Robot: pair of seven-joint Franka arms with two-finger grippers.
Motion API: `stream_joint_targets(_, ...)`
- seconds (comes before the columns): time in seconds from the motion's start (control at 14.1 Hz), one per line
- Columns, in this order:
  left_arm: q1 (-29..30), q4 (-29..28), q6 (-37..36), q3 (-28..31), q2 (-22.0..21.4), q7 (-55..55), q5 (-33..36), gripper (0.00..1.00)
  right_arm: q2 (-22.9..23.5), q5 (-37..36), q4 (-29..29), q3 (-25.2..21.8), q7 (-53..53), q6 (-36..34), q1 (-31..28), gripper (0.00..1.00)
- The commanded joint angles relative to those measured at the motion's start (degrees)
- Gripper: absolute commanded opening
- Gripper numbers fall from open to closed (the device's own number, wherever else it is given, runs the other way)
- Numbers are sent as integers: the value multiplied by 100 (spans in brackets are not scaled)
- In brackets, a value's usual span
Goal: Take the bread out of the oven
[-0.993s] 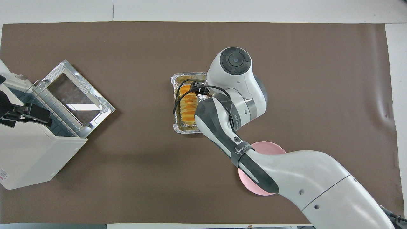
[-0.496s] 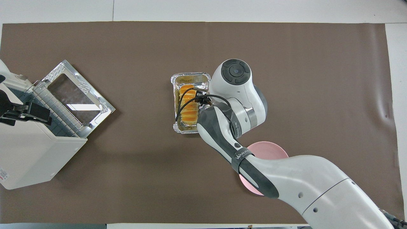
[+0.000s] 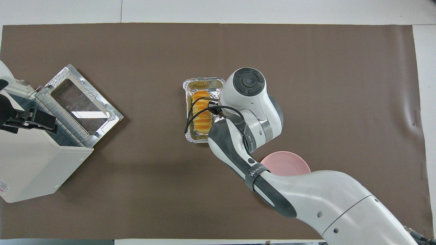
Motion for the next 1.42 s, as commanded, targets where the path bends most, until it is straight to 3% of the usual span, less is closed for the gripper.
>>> stream_joint_targets(0.0,-19,-47,-20,18,-98,59,-42,100,-348,61,87,23,-422,-188,-436,0)
stream_joint_targets(0.35,-10,-56,15,18,-98,42,-42,100,-682,174,-342,32,-3101,-505,-2035,0)
stream_joint_targets(0.5,-19,-64,15,18,-106,24,-42,100,-797,1189,-659,15,-3910,-505,-2449,0)
stream_joint_targets(0.57,-19,-73,24,18,-106,33,-42,100,-875,1342,-843,15,-4132,-514,-2573,0)
stream_joint_targets(1.35,42,-82,50,27,-133,15,-42,100,-1324,1405,-2171,15,-4239,-75,-2636,0)
